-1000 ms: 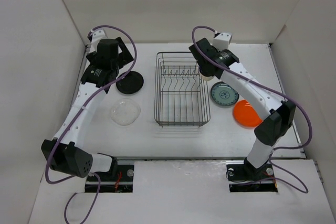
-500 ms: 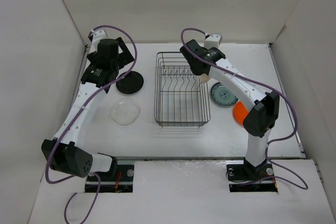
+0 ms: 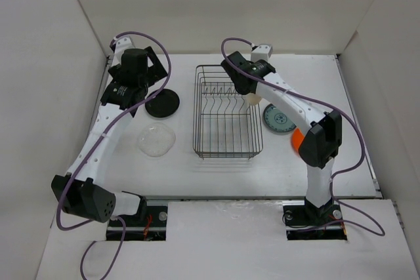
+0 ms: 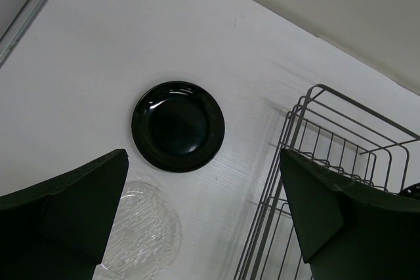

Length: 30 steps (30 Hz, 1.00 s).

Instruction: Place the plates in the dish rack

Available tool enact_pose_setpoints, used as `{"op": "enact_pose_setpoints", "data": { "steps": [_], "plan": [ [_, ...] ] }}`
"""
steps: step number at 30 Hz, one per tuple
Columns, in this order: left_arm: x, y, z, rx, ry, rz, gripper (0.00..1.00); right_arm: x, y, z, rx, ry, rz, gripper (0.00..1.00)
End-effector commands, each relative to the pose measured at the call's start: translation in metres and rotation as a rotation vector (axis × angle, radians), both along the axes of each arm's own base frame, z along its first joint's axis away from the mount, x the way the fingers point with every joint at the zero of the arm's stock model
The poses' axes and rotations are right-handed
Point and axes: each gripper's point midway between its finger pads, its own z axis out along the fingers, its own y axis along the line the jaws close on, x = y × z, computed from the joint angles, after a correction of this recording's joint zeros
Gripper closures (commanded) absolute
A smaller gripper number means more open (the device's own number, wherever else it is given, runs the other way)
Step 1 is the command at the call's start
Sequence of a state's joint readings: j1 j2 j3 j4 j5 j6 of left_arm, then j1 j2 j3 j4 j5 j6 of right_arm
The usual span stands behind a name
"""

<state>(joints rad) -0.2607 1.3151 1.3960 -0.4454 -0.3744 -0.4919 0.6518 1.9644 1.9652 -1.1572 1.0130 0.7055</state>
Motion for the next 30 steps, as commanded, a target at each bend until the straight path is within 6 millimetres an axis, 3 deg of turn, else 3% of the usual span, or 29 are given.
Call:
{"op": "enact_pose_setpoints", "data": {
  "steps": [1, 10, 14, 15, 16, 19, 24, 25, 27, 28, 30],
  "plan": [
    [-0.004, 0.002, 0.031, -0.013, -0.086, 0.002, 0.00, 0.007, 0.008, 0.012, -0.004, -0.052, 0.000, 1.00],
    [-0.005, 0.003, 0.037, -0.018, -0.104, 0.002, 0.00, 0.013, 0.024, -0.002, -0.018, -0.024, 0.032, 1.00],
    [-0.005, 0.003, 0.033, -0.015, -0.095, 0.002, 0.00, 0.016, 0.030, -0.005, -0.001, -0.020, 0.045, 0.93],
    [-0.005, 0.003, 0.033, -0.015, -0.095, 0.002, 0.00, 0.017, 0.030, -0.004, -0.003, -0.021, 0.050, 0.80],
    [-0.005, 0.003, 0.033, -0.015, -0.095, 0.002, 0.00, 0.018, 0.032, -0.004, 0.009, -0.024, 0.054, 0.80],
    [-0.005, 0.004, 0.033, -0.011, -0.096, 0.010, 0.00, 0.021, 0.035, -0.007, 0.017, -0.024, 0.064, 0.61],
    [-0.001, 0.005, 0.026, -0.002, -0.078, 0.018, 0.00, 0.021, 0.038, -0.007, 0.029, -0.029, 0.074, 0.60],
    [-0.001, 0.005, 0.026, -0.002, -0.078, 0.018, 0.00, 0.021, 0.037, 0.002, 0.049, -0.055, 0.074, 0.51],
    [-0.001, 0.005, 0.026, -0.002, -0.078, 0.018, 0.00, 0.018, 0.037, 0.006, 0.062, -0.057, 0.079, 0.43],
    [-0.001, 0.005, 0.026, -0.002, -0.078, 0.018, 0.00, 0.018, 0.036, 0.008, 0.072, -0.071, 0.079, 0.29],
    [-0.001, 0.005, 0.026, -0.002, -0.078, 0.018, 0.00, 0.014, 0.025, 0.026, 0.127, -0.109, 0.072, 0.26]
  ]
}}
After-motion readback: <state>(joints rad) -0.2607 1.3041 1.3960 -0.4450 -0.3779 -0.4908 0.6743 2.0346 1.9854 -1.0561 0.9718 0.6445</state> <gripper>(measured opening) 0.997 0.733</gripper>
